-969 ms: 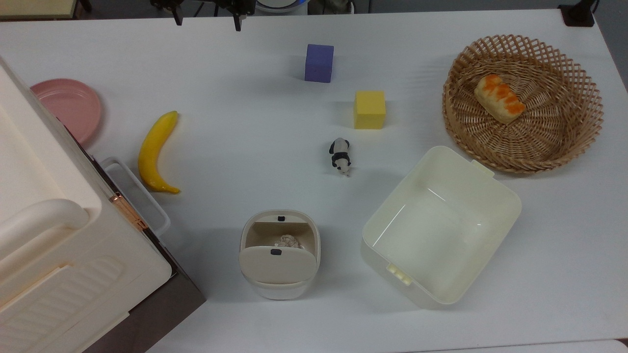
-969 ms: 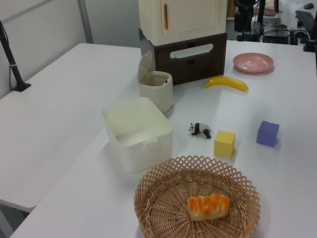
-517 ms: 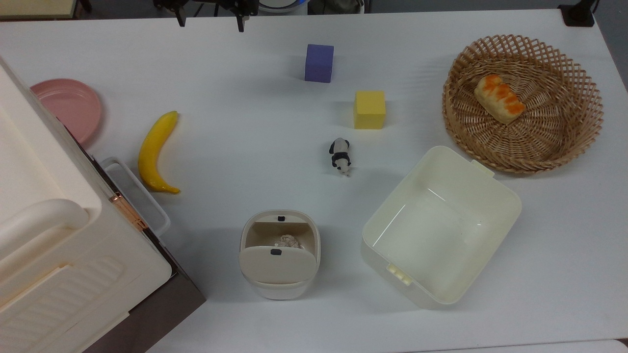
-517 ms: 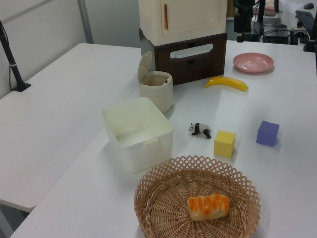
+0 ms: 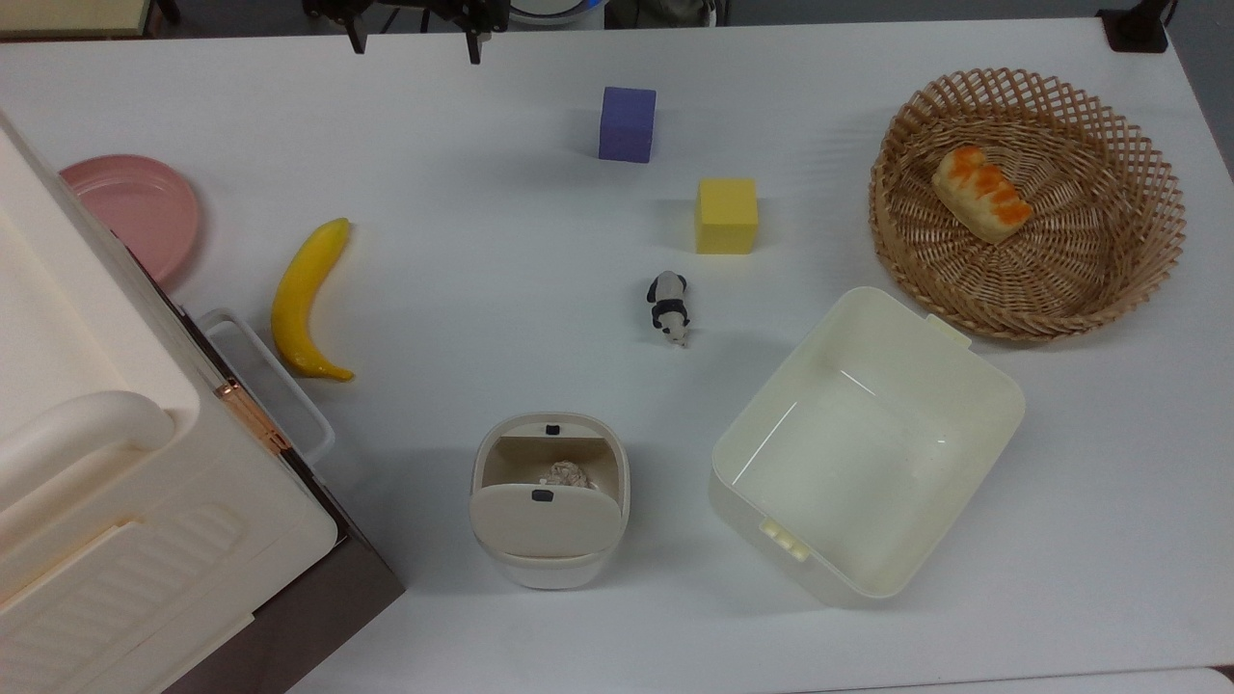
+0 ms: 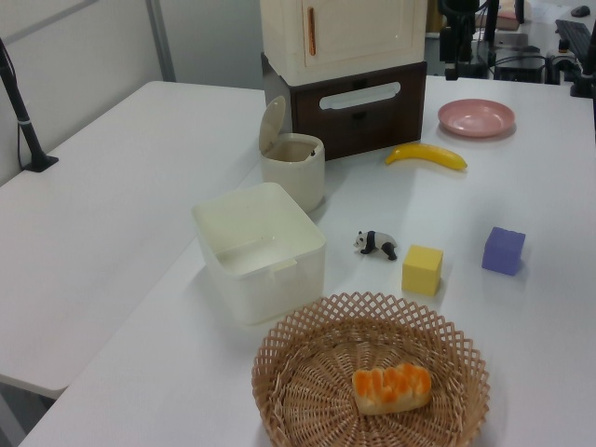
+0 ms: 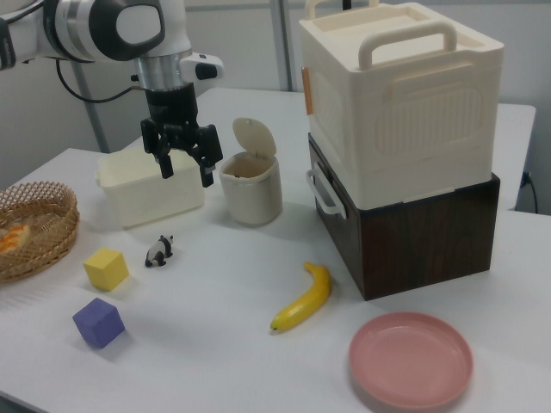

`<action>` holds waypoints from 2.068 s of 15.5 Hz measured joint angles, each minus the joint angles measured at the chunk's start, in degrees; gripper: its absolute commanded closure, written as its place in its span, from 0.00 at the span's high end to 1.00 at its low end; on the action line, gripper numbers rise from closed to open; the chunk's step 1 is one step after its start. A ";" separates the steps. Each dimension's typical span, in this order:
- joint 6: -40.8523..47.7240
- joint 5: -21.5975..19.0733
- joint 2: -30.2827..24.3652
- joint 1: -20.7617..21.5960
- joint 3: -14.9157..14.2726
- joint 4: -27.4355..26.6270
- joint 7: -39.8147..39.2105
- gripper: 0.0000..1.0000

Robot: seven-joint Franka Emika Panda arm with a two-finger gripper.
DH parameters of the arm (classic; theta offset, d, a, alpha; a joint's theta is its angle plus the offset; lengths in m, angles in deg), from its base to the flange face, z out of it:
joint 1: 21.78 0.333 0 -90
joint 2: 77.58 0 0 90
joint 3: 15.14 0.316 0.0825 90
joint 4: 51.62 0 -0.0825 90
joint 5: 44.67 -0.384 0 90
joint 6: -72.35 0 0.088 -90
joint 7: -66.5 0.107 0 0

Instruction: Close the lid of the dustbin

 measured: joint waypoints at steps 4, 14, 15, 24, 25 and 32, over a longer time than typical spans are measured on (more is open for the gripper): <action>0.00 0.00 0.06 0.04 0.04 -0.04 0.00 1.00; -0.31 0.00 1.07 0.54 0.29 -0.12 0.00 1.00; -0.36 0.00 1.18 0.57 0.39 -0.12 0.00 1.00; -0.85 0.00 1.82 1.40 0.68 -0.12 0.00 1.00; -1.58 0.00 1.82 1.40 0.69 -0.14 0.00 1.00; -15.84 -0.08 4.92 3.00 0.75 -0.26 0.36 1.00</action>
